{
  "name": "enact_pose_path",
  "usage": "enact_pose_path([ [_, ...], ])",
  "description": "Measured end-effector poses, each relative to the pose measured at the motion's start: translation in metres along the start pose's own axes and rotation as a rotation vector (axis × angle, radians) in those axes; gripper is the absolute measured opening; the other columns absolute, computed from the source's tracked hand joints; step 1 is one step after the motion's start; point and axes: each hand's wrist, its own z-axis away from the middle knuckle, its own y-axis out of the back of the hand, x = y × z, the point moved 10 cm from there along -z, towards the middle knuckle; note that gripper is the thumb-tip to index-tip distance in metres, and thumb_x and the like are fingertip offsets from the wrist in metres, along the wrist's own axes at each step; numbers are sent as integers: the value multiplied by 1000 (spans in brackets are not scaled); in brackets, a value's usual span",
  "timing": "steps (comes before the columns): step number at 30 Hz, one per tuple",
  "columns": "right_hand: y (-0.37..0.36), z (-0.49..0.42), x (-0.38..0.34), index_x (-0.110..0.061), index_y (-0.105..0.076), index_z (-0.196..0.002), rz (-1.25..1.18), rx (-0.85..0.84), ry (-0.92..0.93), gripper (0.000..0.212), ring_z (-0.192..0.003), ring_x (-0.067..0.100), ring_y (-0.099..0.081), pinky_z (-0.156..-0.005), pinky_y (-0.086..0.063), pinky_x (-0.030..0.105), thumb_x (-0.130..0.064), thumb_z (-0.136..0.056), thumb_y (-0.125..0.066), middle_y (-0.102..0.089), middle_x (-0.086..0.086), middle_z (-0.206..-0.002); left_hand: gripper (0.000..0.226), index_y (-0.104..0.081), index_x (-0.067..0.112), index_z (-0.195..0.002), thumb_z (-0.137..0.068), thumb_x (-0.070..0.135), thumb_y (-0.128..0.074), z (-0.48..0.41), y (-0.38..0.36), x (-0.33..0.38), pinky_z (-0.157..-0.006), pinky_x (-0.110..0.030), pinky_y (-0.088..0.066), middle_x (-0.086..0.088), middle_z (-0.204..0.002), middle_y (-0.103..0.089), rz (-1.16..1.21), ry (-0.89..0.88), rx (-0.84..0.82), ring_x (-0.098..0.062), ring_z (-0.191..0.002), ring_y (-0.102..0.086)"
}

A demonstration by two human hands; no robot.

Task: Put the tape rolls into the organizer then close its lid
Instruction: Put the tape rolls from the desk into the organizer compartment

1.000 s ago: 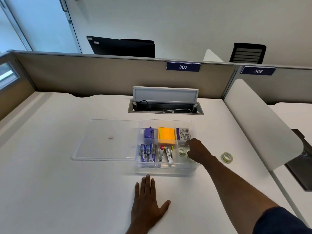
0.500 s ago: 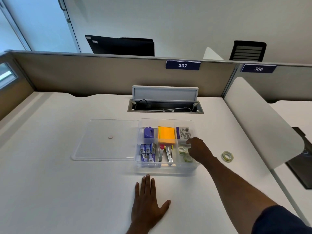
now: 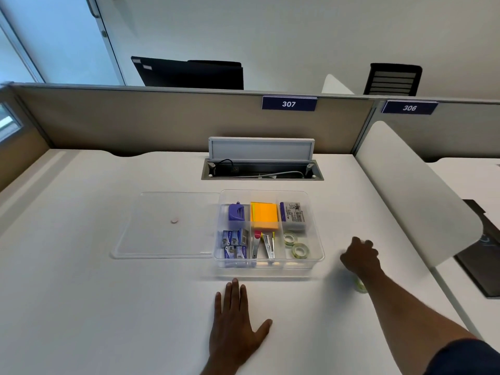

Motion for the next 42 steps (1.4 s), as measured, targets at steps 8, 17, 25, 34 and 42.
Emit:
enact_pose_path([
  [8,-19,4,15,-6,-42,-133,18,-11,39,44,-121,42,-47,-102,-41,45,-13,-90,-46,-40,20,-138,97,-37,4,-141,-78,77,-38,-1,3,0,-112,-44,-1,-17,-154,-25,3,-7,69,-15,-142,20],
  [17,-5,-5,6,-10,-53,-118,151,35,95,29,-115,33,-54,-97,-45,39,-15,-92,-42,-59,11,-123,99,-35,6,-144,-78,81,-32,-1,0,-1,-112,-44,0,-15,-155,-22,-7,5,51,-21,-144,6],
  [25,-6,-4,-5,0,-53,-108,15,98,103,20,-98,43,-59,-82,-51,43,-4,-90,-46,-46,23,-114,100,-36,7,-143,-78,82,-30,-3,-3,-1,-112,-44,-2,-13,-155,-21,31,13,18,-17,-144,11],
  [34,14,-13,-32,6,-48,-112,-243,175,60,31,-106,46,-54,-89,-45,44,-2,-81,-51,-57,29,-111,100,-35,5,-143,-77,80,-37,-1,-1,0,-111,-43,-2,-16,-154,-24,32,7,-10,-25,-145,-11],
  [42,22,14,-132,-2,-59,-118,-308,66,557,44,-106,34,-59,-91,-45,34,-9,-75,-69,-64,19,-113,100,-43,4,-139,-77,81,-34,0,1,0,-110,-42,-1,-16,-150,-33,21,18,-16,-28,-140,-25],
])
